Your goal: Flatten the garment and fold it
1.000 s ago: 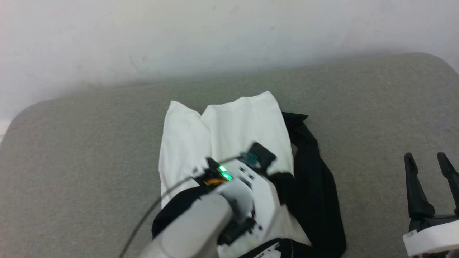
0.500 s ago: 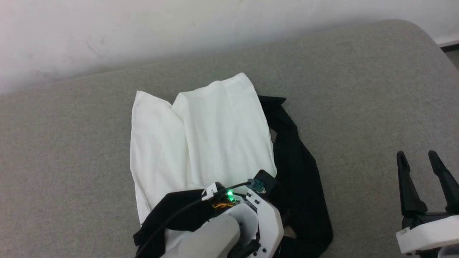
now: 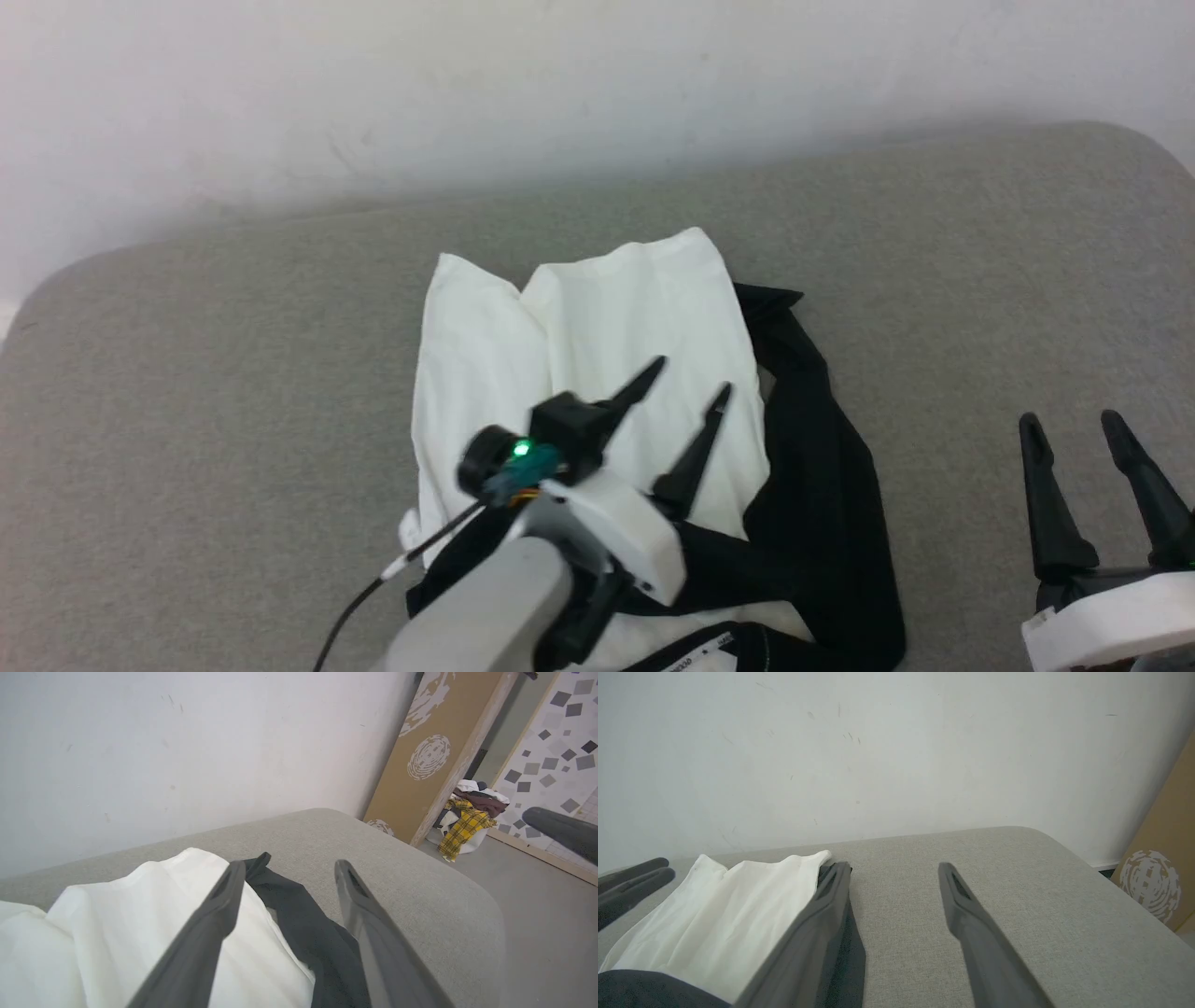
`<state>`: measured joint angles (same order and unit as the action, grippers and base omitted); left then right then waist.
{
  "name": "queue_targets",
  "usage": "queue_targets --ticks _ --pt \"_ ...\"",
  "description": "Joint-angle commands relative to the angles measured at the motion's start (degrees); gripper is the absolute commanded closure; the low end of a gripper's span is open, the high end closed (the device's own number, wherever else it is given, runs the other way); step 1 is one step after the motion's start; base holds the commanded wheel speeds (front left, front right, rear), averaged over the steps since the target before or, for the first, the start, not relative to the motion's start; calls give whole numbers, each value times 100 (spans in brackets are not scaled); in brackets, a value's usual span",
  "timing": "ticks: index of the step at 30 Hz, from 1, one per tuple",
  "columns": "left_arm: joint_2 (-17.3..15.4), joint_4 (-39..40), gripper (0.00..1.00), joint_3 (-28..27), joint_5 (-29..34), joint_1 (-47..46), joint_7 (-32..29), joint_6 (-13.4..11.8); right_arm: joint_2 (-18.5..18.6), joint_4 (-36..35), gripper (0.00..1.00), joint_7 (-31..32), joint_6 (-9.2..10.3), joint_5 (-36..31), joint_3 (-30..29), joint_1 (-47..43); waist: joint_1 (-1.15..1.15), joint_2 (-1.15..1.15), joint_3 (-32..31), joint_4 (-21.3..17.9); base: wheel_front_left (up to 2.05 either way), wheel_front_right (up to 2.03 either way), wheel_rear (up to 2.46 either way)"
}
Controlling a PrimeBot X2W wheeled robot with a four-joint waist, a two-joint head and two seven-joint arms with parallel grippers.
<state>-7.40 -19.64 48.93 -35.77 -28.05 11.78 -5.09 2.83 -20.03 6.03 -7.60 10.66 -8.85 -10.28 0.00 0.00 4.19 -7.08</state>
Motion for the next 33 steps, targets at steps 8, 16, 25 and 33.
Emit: queue_targets --ticks 8,16,25,33 --pt "-648 816 0 -1104 65 901 307 -933 5 -52 0 147 11 -186 160 -193 0 0 -374 596 0 0 0" --pt "-1212 1396 0 -2331 214 1801 320 -1423 5 -14 0 271 11 -253 209 -270 0 0 -403 877 0 0 0" --pt "-1744 1800 0 -3066 355 2475 321 -1056 5 934 0 655 11 -71 -14 162 0 0 -261 1095 0 0 0" --pt "-1678 2179 0 -3246 613 2468 321 -713 412 2606 0 1013 11 532 -413 1726 0 0 245 1272 0 0 0"
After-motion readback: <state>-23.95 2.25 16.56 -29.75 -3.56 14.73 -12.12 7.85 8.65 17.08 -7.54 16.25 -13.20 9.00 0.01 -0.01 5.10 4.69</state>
